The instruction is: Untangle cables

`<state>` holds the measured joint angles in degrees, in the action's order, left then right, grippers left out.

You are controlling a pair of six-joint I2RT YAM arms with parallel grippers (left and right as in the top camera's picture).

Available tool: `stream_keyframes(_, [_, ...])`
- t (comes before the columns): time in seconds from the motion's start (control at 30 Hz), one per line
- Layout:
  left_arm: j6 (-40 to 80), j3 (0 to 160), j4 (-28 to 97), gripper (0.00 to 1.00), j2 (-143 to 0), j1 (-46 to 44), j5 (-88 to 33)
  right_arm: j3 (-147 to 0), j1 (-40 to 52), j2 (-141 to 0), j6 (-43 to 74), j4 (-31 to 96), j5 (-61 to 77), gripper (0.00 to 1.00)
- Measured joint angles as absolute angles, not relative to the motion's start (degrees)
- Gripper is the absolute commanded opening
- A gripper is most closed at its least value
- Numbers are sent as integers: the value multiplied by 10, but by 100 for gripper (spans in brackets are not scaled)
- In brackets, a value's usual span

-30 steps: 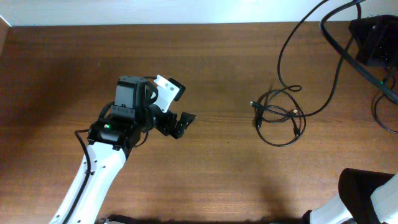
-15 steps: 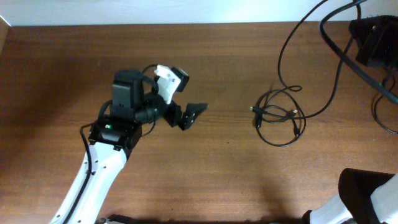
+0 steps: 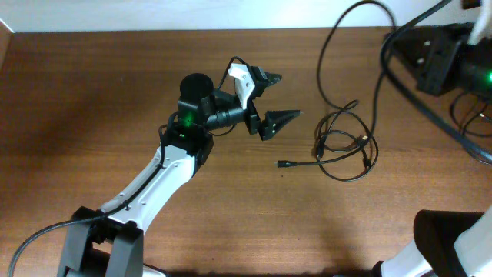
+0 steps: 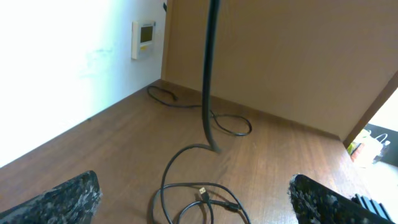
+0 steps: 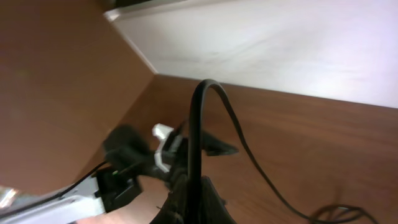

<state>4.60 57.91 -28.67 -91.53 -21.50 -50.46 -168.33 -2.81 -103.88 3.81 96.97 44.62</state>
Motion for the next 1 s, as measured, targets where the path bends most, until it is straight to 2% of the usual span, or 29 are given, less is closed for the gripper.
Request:
stream_keyframes(0.17, [55, 579, -274, 99, -915, -215, -517, -1683, 56, -1039, 38, 970, 454, 4])
stream_keyframes(0.2, [55, 579, -273, 94, -915, -218, -525, -1683, 72, -1039, 38, 970, 454, 4])
stream_keyframes(0.27, [55, 579, -273, 63, -915, -223, -528, -1683, 85, -1039, 38, 970, 454, 4])
stream_keyframes(0.3, [58, 579, -272, 37, -915, -226, -531, -1683, 89, -1039, 38, 970, 454, 4])
stream_keyframes(0.33, [59, 579, -272, 1, -915, -228, -533, -1683, 89, -1039, 38, 970, 454, 4])
stream_keyframes(0.53, [67, 579, -277, 0, -915, -228, -546, -1683, 89, -1039, 38, 970, 432, 4])
stream_keyframes(0.6, [82, 579, -315, 0, -915, -227, -570, -1683, 89, -1039, 38, 970, 402, 4])
stream_keyframes(0.7, [159, 578, -458, 0, -915, -218, -608, -1683, 90, -1039, 38, 970, 327, 4])
stream_keyframes(0.83, [320, 579, -698, 0, -904, -182, -630, -1683, 90, -1039, 36, 970, 227, 4])
stream_keyframes(0.93, [416, 580, -788, 0, -889, -162, -628, -1661, 90, -1038, 18, 970, 205, 4])
stream_keyframes(1.0, [464, 580, -799, 0, -886, -151, -617, -1626, 90, -1036, -7, 970, 215, 4])
